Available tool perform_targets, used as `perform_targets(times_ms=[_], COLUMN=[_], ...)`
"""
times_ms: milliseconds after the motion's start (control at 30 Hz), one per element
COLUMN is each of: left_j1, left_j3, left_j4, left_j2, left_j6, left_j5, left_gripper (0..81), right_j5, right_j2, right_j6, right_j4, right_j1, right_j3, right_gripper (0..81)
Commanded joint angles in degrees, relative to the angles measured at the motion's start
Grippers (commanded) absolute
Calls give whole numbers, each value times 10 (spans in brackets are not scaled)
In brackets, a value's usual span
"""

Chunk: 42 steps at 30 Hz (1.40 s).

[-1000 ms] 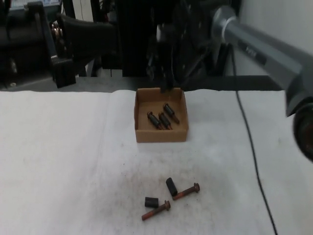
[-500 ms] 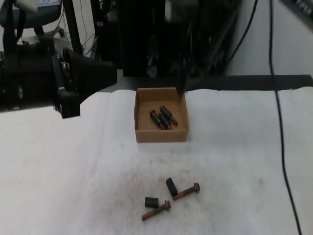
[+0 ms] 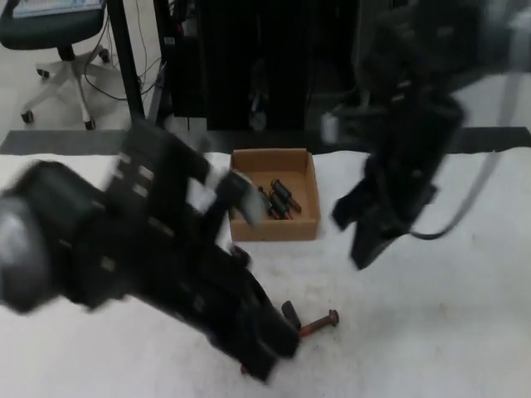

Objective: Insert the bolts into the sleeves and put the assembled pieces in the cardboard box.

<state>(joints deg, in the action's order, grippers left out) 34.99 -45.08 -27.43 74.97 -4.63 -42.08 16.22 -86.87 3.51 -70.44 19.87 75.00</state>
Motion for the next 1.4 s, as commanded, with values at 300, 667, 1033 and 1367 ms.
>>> perform_targets(times_ms=[300,667,1033,1367], left_j1=[140,139,124,108], left_j3=[-156,-282,-367,-414], left_j4=[11,-41,-189,-183], left_j2=[209,317,388,442], left_j6=[-64,-175,-205,-249], left_j5=[173,336,343,365], left_gripper=[169,339,339,338], right_j5=[14,110,112,112], right_j2=[228,280,282,282], right_j6=[-4,7,11,17], right_j4=[29,31,38,38], right_j1=[-159,-192,-192,-192], right_j3=[-114,-174,-195,-195], right_gripper=[8,8,8,8])
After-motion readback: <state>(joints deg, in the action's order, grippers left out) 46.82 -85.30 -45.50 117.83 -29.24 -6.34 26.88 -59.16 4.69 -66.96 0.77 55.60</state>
